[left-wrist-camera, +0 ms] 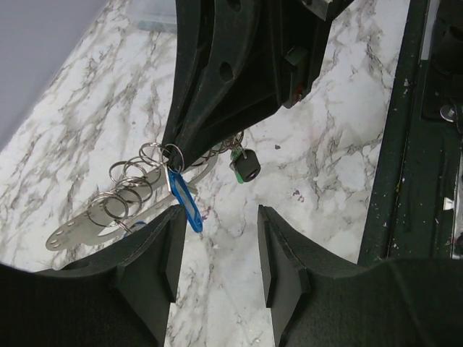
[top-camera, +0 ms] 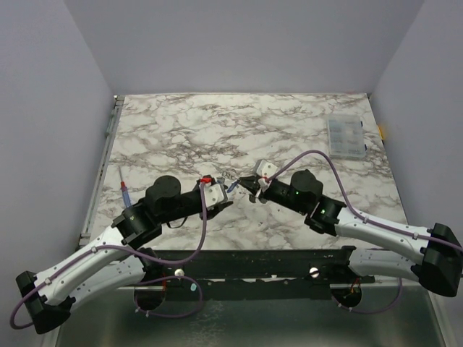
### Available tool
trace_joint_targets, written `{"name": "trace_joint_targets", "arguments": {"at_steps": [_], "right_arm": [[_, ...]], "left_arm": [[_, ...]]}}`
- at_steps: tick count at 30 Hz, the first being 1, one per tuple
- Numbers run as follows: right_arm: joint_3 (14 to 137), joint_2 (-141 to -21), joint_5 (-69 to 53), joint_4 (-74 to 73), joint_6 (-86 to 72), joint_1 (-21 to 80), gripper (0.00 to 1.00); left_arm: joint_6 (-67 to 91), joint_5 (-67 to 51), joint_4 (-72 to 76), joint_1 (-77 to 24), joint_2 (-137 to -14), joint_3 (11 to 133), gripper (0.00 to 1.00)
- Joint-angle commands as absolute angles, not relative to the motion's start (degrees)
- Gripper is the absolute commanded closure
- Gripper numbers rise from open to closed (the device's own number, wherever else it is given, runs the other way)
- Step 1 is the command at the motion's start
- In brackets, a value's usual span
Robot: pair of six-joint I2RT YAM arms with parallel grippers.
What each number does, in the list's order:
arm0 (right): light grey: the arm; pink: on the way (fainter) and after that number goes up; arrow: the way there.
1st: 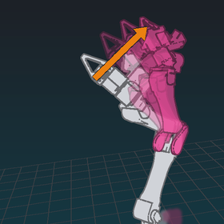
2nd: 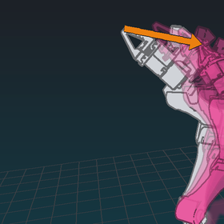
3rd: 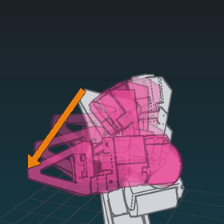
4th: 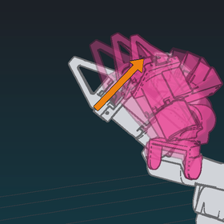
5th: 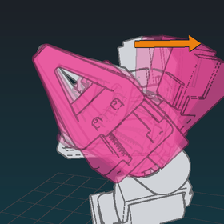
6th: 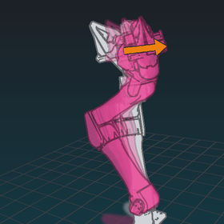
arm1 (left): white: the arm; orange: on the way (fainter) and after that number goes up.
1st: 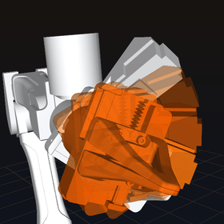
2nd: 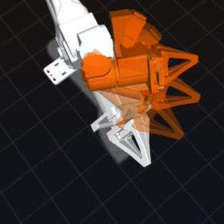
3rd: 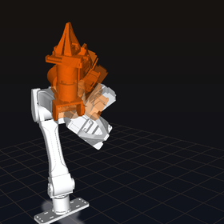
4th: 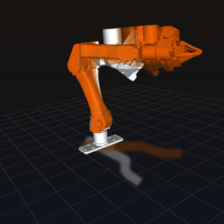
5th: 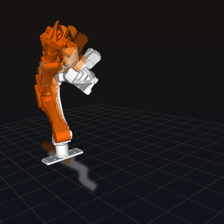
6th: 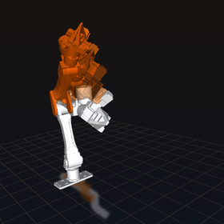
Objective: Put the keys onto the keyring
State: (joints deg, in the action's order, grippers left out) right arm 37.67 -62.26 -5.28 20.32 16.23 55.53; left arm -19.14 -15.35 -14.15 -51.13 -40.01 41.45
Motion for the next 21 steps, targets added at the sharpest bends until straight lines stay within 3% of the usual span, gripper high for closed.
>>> {"name": "trace_joint_targets", "arguments": {"at_steps": [1, 12, 21], "right_arm": [[39.8, -61.4, -3.2, 21.5, 14.4, 55.6, 0.99], [40.3, -59.3, -3.3, 20.0, 12.2, 55.6, 0.99], [39.8, -57.9, -4.0, 19.9, 11.7, 55.6, 0.99]], "left_arm": [[-15.0, -15.1, -10.8, -51.1, -40.9, 38.7, 0.51], [-12.7, -5.7, -0.4, -51.1, -42.8, 34.6, 0.53], [-11.0, -4.4, 9.0, -51.1, -44.2, 31.2, 0.54]]}}
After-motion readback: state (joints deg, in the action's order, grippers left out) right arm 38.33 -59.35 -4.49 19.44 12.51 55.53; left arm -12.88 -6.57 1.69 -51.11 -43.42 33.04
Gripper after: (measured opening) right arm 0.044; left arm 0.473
